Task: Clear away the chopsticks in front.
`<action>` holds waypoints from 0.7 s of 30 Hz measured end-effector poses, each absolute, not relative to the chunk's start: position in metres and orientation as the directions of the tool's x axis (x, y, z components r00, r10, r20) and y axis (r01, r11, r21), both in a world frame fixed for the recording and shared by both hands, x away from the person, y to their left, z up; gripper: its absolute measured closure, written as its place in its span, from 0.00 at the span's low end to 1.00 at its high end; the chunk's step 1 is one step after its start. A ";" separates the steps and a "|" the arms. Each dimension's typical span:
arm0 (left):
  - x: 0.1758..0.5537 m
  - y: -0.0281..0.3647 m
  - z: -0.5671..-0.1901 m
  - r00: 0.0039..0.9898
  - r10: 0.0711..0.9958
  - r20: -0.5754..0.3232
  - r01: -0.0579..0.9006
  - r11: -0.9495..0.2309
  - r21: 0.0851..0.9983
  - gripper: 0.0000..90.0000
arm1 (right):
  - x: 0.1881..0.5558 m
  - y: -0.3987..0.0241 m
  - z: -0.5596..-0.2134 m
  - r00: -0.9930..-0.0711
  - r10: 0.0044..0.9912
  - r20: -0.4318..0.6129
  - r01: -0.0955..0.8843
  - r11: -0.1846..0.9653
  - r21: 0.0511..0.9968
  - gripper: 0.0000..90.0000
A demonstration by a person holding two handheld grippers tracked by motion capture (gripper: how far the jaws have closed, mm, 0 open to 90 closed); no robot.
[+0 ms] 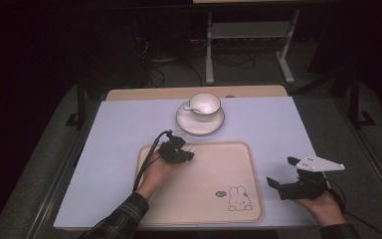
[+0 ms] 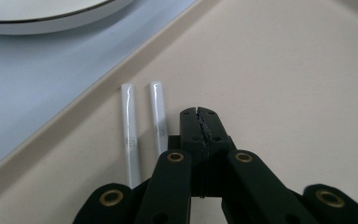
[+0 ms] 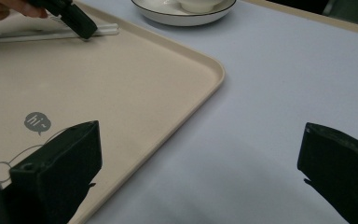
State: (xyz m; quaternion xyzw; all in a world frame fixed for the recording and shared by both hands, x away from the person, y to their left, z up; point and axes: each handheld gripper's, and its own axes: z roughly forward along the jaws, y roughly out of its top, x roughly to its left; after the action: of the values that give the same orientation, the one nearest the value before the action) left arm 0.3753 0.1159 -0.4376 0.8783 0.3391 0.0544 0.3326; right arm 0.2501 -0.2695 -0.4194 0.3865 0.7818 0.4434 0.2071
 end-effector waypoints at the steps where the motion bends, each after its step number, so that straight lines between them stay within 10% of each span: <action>1: 0.376 0.117 -0.438 0.762 0.634 -0.135 0.564 -0.545 0.621 0.99 | 0.250 -0.270 -0.419 -0.615 0.788 0.018 0.419 0.307 0.854 0.00; 21: 0.368 0.166 -0.434 0.705 0.697 -0.134 0.624 -0.519 0.584 0.99 | 0.249 -0.271 -0.419 -0.613 0.790 0.019 0.417 0.302 0.857 0.00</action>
State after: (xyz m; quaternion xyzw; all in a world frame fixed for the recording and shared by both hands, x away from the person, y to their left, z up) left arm 0.3677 0.1655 -0.4336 0.8694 0.3799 0.0584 0.3105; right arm 0.2495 -0.2706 -0.4185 0.3872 0.7794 0.4460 0.2091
